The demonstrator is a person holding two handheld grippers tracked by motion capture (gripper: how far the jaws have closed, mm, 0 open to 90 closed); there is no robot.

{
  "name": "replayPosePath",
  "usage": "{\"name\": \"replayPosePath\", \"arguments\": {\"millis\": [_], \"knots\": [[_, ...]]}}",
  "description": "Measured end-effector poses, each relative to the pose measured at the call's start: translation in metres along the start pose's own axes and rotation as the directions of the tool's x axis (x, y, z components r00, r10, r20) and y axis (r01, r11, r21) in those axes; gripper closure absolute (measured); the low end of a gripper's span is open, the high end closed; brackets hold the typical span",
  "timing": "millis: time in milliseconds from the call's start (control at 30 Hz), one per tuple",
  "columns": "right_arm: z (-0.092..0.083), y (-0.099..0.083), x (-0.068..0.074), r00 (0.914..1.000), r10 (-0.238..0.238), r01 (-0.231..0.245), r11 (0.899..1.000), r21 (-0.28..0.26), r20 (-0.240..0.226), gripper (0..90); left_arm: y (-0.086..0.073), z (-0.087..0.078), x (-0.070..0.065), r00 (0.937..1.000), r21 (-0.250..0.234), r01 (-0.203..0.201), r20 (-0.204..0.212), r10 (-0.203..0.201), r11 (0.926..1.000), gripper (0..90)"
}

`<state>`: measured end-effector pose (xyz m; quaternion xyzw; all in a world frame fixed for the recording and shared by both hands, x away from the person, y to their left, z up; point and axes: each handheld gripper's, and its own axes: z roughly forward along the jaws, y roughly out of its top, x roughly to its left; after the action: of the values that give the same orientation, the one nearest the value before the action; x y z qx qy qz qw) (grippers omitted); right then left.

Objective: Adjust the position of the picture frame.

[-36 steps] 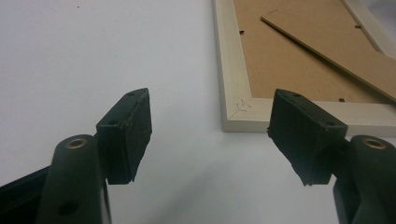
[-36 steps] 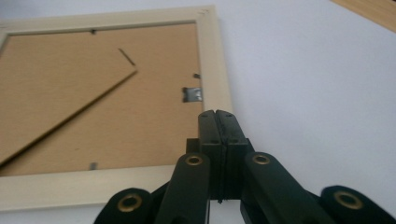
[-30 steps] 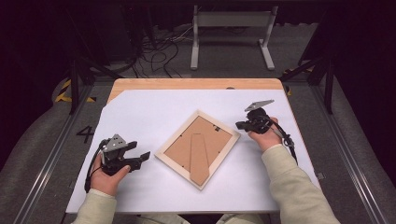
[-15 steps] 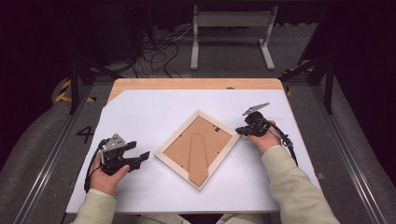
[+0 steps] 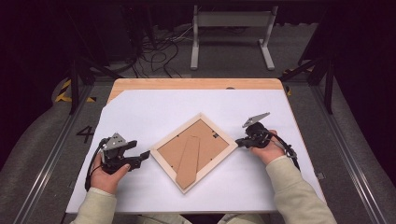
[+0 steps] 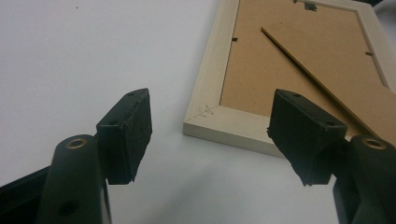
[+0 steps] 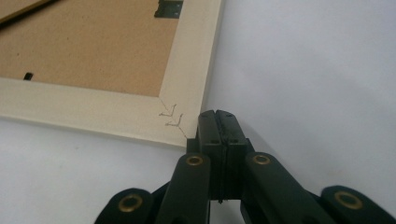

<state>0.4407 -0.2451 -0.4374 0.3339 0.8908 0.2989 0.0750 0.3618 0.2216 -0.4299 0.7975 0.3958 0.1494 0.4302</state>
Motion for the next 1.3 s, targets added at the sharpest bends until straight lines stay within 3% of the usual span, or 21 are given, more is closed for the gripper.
{"name": "replayPosePath", "arguments": {"millis": [100,133,267,400,567,667,733,767,800,1100,1300], "knots": [[0.0,0.0,0.009,0.9994,-0.03,0.031,0.999,0.015,-0.015,90.0,0.0,0.001,0.001,0.9997,0.016,0.018,-0.016,-0.018,0.9997,33.6],[0.0,0.0,0.009,0.9994,-0.03,0.031,0.999,0.015,-0.015,90.0,0.0,0.001,0.001,0.9997,0.016,0.018,-0.016,-0.018,0.9997,38.8],[-0.002,0.002,0.018,0.9969,-0.074,0.075,0.997,0.021,-0.028,90.0,-0.002,-0.002,0.007,0.994,0.056,0.087,-0.071,-0.083,0.9946,47.0],[-0.015,0.002,0.017,0.9976,-0.062,0.064,0.997,-0.046,0.031,90.0,-0.005,-0.004,0.011,0.9859,0.072,0.144,-0.096,-0.137,0.9869,68.8],[-0.028,0.001,0.015,0.9964,-0.047,0.054,0.993,-0.103,0.07,90.0,-0.007,-0.001,0.014,0.982,0.131,0.172,-0.102,-0.159,0.9764,89.1],[-0.03,0.001,0.014,0.9956,-0.035,0.045,0.992,-0.118,0.086,90.0,-0.006,0.005,0.015,0.9767,0.182,0.199,-0.116,-0.18,0.9628,89.9],[-0.03,0.001,0.014,0.9951,-0.034,0.045,0.992,-0.121,0.093,90.0,-0.005,0.013,0.014,0.9768,0.233,0.208,-0.101,-0.189,0.9501,89.9],[-0.03,0.001,0.014,0.9951,-0.034,0.045,0.992,-0.121,0.093,90.0,-0.005,0.013,0.014,0.9768,0.233,0.208,-0.101,-0.189,0.9501,89.9],[-0.031,0.0,0.013,0.9944,-0.032,0.045,0.991,-0.126,0.101,90.0,-0.004,0.02,0.013,0.978,0.258,0.206,-0.085,-0.191,0.944,89.9],[-0.04,-0.003,0.014,0.994,-0.018,0.035,0.988,-0.153,0.108,90.0,0.003,0.037,0.013,0.9786,0.291,0.206,-0.058,-0.197,0.9345,89.8],[-0.046,-0.008,0.014,0.9927,-0.008,0.028,0.987,-0.161,0.12,90.0,0.01,0.048,0.015,0.9764,0.275,0.216,-0.06,-0.207,0.9368,89.6]]}}
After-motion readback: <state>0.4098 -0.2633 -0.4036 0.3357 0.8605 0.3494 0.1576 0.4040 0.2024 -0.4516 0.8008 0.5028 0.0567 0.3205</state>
